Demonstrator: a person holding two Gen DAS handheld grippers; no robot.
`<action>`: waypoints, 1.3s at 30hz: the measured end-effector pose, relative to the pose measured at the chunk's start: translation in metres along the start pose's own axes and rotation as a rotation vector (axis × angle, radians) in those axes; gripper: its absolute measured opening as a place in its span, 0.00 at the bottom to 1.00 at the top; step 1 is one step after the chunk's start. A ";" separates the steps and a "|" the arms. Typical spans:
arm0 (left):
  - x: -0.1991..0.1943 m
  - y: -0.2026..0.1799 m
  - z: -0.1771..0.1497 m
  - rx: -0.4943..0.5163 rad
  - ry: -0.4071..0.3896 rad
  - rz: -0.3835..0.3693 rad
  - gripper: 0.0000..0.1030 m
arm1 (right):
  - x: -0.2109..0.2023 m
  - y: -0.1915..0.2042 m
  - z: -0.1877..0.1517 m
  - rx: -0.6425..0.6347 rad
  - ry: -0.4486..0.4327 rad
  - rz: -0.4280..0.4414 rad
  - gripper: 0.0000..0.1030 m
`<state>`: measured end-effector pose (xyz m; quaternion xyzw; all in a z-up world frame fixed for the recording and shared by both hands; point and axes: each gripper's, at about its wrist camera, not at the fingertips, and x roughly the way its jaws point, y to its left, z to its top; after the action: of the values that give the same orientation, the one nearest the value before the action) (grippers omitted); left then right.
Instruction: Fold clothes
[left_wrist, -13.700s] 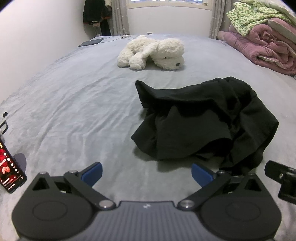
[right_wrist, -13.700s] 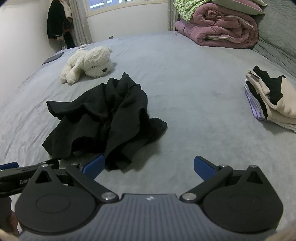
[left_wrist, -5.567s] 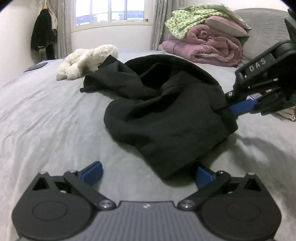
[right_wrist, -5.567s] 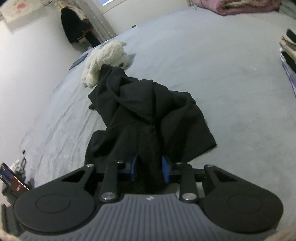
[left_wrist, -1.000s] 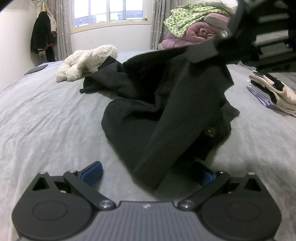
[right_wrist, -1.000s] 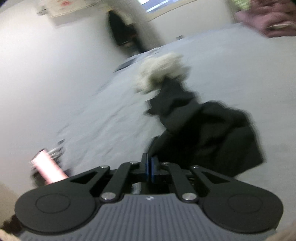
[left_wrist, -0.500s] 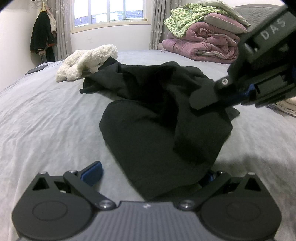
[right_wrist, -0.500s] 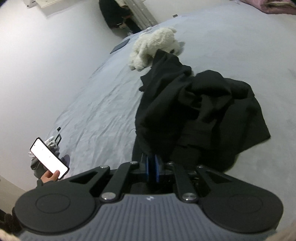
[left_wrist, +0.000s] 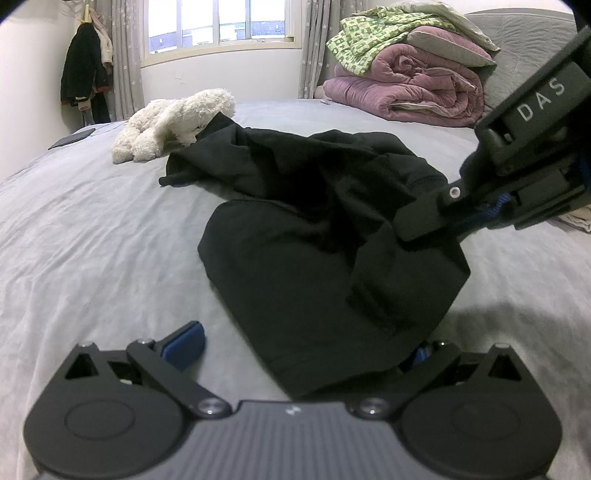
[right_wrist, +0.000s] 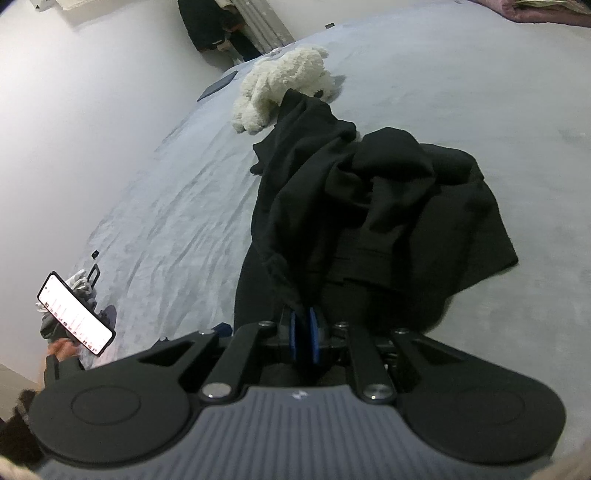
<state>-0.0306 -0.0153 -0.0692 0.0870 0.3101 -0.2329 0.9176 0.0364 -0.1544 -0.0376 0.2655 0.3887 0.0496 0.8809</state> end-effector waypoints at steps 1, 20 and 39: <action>0.000 0.000 0.000 0.000 0.000 0.000 1.00 | -0.001 -0.001 0.000 0.002 0.001 -0.003 0.15; 0.007 -0.002 0.004 0.002 0.009 0.001 1.00 | -0.012 -0.011 -0.004 0.043 -0.069 -0.101 0.58; -0.026 0.003 0.036 -0.032 0.033 -0.046 0.98 | -0.011 -0.023 -0.003 0.090 -0.106 -0.158 0.64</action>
<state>-0.0284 -0.0143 -0.0253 0.0689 0.3309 -0.2472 0.9081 0.0243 -0.1761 -0.0439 0.2756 0.3633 -0.0517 0.8885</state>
